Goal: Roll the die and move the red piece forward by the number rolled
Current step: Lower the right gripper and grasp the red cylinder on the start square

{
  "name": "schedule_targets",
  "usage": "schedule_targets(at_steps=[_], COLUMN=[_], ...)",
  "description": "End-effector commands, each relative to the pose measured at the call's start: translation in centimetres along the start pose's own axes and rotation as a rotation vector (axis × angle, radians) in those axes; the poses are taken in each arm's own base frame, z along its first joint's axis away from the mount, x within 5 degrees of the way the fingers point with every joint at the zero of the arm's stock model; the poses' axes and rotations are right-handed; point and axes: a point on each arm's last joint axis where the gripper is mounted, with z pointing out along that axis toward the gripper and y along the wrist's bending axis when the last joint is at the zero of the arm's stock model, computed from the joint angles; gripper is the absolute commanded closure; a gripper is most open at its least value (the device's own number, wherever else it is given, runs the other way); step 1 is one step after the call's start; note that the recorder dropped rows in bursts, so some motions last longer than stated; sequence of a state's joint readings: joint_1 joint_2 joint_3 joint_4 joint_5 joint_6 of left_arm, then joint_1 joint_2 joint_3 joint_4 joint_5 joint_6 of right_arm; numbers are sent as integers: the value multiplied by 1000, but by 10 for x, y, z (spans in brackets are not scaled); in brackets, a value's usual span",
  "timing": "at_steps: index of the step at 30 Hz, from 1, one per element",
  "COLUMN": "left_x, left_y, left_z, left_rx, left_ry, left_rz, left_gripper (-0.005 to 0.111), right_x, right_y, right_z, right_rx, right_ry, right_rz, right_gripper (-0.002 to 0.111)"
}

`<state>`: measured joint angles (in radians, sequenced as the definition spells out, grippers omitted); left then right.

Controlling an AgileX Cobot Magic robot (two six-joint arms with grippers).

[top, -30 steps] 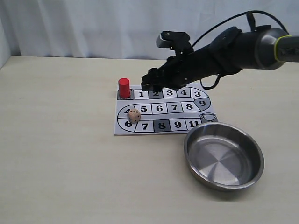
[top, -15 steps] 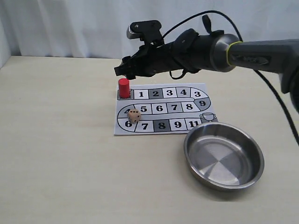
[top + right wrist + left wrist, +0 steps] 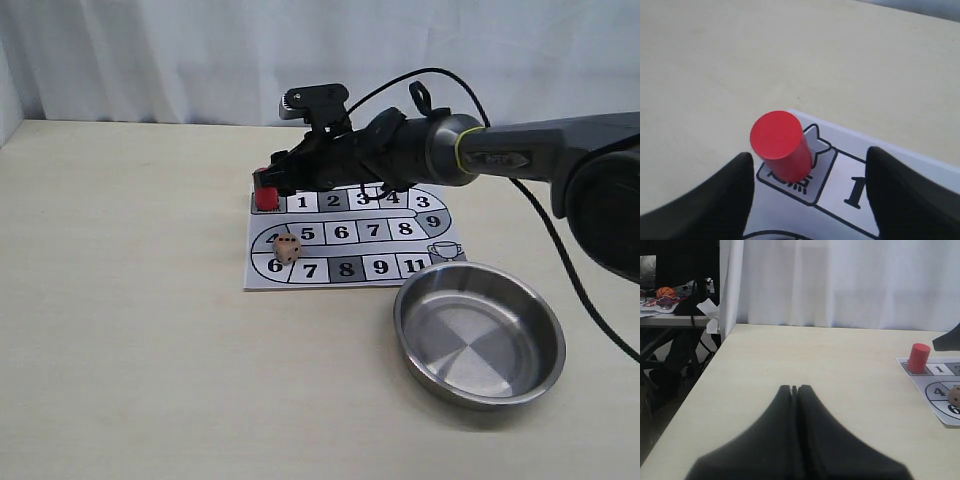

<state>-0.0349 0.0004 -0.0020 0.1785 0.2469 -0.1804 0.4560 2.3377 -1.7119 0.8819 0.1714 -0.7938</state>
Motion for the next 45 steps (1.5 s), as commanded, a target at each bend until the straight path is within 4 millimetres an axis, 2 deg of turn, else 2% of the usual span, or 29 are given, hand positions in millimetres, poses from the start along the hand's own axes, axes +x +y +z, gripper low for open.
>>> schedule_targets(at_steps=[1,6,17,26,45], left_x=[-1,-1,-1,-1,-1], left_y=[0,0,0,0,0], left_z=[0,0,0,0,0], left_rx=[3,3,3,3,3], left_ry=[-11,-11,-11,-11,-11], left_rz=[-8,-8,-8,-8,-8], left_gripper=[107,107,107,107,107], right_x=[-5,-12,-6,3,5], right_y=[8,7,8,20,23], right_z=[7,17,28,41,45], right_rx=[-90,-88,-69,-13,34], right_ry=[42,6,-5,-53,-97], right_rz=[5,-12,-66,-65,-70], right_gripper=[47,47,47,47,54])
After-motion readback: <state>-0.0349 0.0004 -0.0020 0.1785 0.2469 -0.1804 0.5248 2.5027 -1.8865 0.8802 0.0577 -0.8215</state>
